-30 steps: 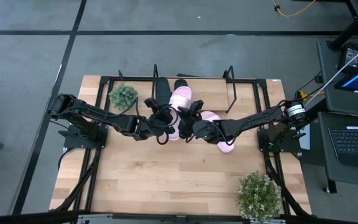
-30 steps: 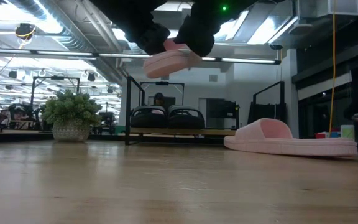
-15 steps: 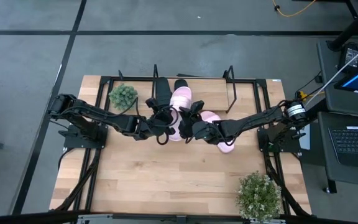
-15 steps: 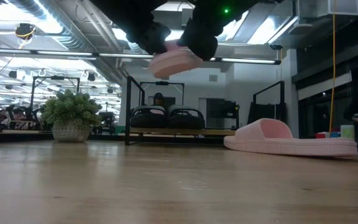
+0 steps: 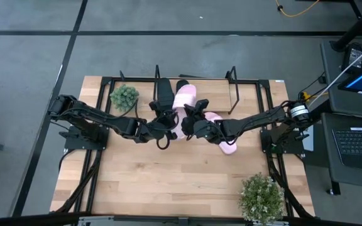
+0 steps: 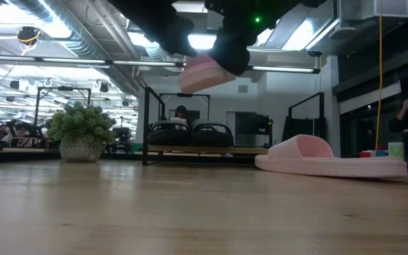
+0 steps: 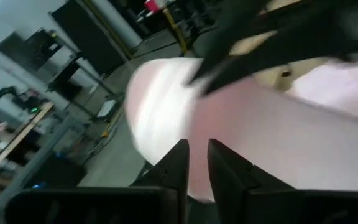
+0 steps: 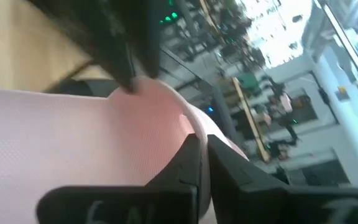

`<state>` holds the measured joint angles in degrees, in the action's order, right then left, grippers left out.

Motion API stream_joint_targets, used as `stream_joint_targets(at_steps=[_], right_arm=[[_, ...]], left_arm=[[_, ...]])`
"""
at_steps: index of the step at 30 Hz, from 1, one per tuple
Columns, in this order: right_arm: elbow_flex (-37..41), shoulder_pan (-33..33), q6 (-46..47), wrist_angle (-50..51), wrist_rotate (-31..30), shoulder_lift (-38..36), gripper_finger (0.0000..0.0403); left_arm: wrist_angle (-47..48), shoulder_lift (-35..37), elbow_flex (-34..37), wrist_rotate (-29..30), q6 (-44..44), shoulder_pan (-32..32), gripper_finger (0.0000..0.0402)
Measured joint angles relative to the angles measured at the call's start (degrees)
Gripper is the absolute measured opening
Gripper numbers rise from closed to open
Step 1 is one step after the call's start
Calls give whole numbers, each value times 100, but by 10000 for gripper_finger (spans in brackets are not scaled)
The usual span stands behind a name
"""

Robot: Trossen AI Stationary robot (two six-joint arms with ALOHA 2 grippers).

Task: Pick and place slides into the shelf
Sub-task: Put the left pink slide on the shelf

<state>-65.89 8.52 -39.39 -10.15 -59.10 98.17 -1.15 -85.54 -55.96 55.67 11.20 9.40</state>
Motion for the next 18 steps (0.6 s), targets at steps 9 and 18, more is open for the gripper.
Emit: stream_joint_targets(at_steps=[9, 18], right_arm=[[2, 10, -4, 142, -162, -2, 16], [-2, 18, -23, 762, -236, -543, 16]], left_arm=[[-54, 259, -4, 4, 696, 367, 76], [1084, 1287, 52, 661, -121, 949, 54]])
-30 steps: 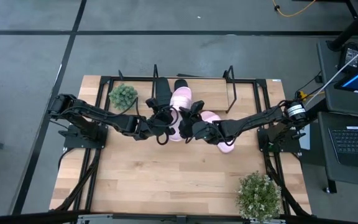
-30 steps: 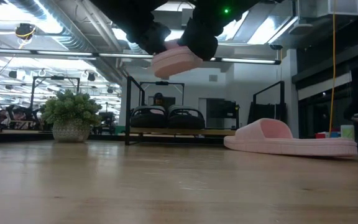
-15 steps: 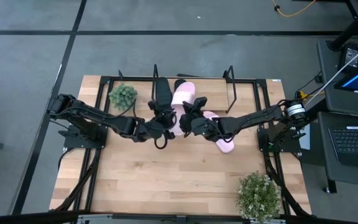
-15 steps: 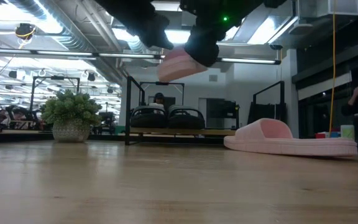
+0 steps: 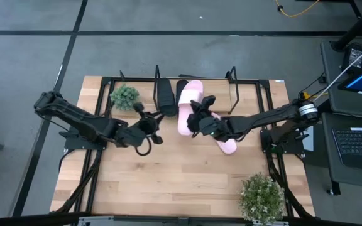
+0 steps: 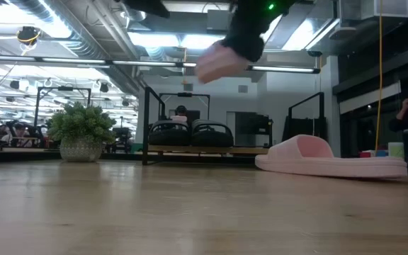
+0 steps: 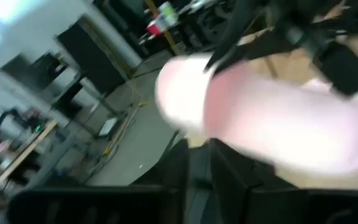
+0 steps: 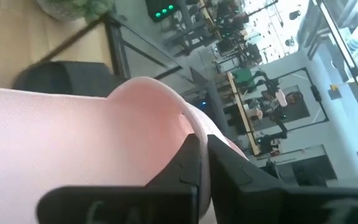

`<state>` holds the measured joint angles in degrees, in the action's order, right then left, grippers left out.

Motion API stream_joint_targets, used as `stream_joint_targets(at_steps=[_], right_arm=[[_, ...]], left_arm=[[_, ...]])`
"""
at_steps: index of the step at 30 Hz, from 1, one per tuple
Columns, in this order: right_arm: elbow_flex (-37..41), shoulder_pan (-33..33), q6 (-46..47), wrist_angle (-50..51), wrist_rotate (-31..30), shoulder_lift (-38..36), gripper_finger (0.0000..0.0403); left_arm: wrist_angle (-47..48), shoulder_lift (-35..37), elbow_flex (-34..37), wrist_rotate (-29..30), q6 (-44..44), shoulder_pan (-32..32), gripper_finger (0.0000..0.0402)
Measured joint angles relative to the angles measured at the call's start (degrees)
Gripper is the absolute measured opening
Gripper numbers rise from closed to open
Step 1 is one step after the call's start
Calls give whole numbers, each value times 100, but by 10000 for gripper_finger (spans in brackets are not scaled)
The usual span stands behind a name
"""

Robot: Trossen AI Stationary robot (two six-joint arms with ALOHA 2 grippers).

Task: Pick and place slides into the shelf
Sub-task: Put the left pink slide on the shelf

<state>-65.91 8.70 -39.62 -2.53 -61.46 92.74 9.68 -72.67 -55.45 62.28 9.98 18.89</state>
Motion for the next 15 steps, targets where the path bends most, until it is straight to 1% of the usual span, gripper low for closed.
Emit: stream_joint_targets(at_steps=[3, 6, 9, 12, 15], right_arm=[[-7, -8, 15, 323, 66, -418, 16], [-7, -4, 205, 785, 255, -807, 16], [-7, -43, 355, 1343, 517, -1077, 16], [-7, -156, 369, 1750, 989, -1193, 16], [-7, -331, 491, 1993, 1075, -1184, 16]], left_arm=[[200, 296, 207, 230, -346, 179, 26], [186, 449, 453, 288, -493, 327, 4], [152, 490, 626, 439, -636, 412, 7], [165, 494, 791, 631, -704, 479, 3], [167, 494, 910, 727, -847, 479, 2]])
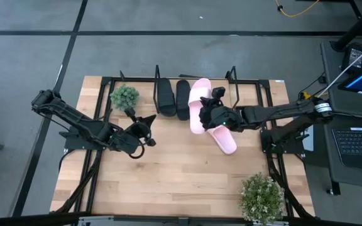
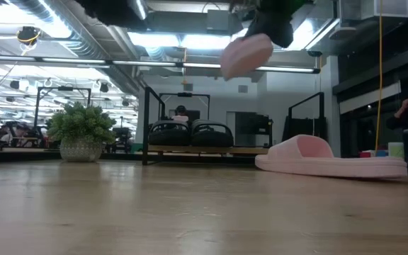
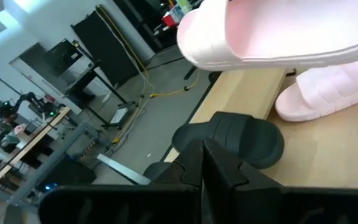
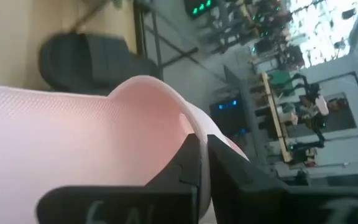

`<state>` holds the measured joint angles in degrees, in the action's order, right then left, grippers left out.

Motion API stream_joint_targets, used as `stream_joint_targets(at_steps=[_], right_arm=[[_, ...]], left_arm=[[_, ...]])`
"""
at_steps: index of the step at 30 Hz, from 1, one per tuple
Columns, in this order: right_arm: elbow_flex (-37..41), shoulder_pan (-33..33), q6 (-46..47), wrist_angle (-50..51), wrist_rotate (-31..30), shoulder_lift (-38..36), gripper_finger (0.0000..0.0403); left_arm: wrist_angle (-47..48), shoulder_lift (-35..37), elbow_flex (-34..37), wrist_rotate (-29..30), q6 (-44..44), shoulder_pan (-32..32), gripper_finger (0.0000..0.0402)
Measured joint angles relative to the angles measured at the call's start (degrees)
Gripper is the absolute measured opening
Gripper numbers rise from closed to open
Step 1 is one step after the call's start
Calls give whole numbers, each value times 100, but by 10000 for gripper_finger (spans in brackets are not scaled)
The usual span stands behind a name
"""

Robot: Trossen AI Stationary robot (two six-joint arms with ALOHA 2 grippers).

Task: Pick and place slides into the shelf
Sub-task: Put the left pink slide on the shelf

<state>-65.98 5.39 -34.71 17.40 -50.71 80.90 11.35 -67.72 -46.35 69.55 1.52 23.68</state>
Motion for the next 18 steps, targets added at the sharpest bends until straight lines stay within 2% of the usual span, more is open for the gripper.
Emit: stream_joint_targets(at_steps=[8, 11, 18], right_arm=[[498, -608, 143, -41, 245, 0, 16], [731, -825, 147, -73, 518, 0, 16], [1134, -1244, -417, -968, 1041, 2, 16]], left_arm=[[25, -2, 319, 26, -267, -4, 1], [28, -2, 367, 13, -296, 6, 1], [17, -2, 367, -214, -352, 13, 1]])
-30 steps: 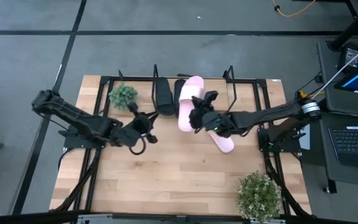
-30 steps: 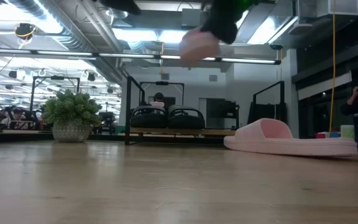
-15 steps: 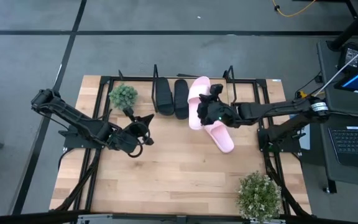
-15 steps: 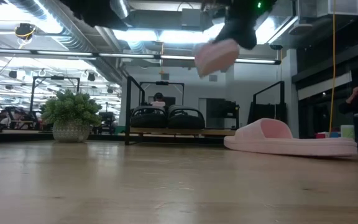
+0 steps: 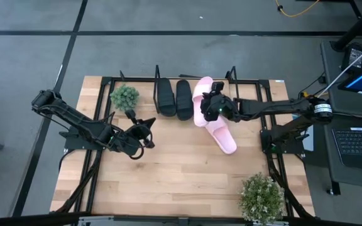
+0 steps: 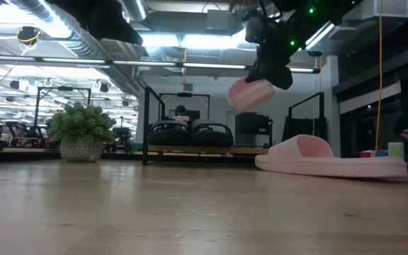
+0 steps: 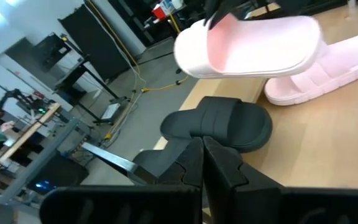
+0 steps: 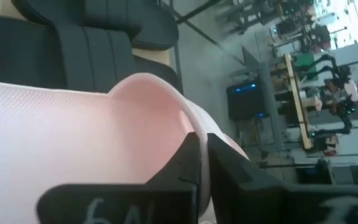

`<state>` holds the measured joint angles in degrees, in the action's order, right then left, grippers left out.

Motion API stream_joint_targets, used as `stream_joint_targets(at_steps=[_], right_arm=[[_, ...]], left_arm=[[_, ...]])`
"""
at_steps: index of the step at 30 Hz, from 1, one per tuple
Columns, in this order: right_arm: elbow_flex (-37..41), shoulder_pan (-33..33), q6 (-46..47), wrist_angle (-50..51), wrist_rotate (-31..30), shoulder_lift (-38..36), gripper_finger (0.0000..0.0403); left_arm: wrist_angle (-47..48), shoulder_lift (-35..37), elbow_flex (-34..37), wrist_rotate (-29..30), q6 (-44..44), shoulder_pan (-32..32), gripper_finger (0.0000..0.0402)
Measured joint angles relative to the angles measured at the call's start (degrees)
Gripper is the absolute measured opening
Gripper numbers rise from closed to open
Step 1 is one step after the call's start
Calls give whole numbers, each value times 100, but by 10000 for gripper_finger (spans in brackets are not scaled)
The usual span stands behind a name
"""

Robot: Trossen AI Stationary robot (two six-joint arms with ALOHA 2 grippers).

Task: Pick and place slides into the shelf
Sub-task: Put the left pink slide on the shelf

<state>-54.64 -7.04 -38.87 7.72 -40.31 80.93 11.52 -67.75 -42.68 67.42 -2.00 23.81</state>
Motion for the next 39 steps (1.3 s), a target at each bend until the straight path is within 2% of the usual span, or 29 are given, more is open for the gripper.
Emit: stream_joint_targets(at_steps=[17, 24, 32, 35, 39], right_arm=[[57, -1004, -225, -185, 996, 48, 16], [57, -1231, -661, -538, 1130, 405, 16], [57, -1442, -689, -652, 1170, 583, 16], [57, -1515, -689, -699, 1439, 684, 16], [57, -1592, -731, -792, 1497, 914, 16]], left_arm=[[3, 0, 0, -111, -63, -2, 1], [3, -2, 0, -109, -63, -1, 1], [3, -2, 0, -107, -46, 0, 1], [1, -2, 0, -107, -46, -1, 1], [3, -2, 0, -107, -44, 0, 1]])
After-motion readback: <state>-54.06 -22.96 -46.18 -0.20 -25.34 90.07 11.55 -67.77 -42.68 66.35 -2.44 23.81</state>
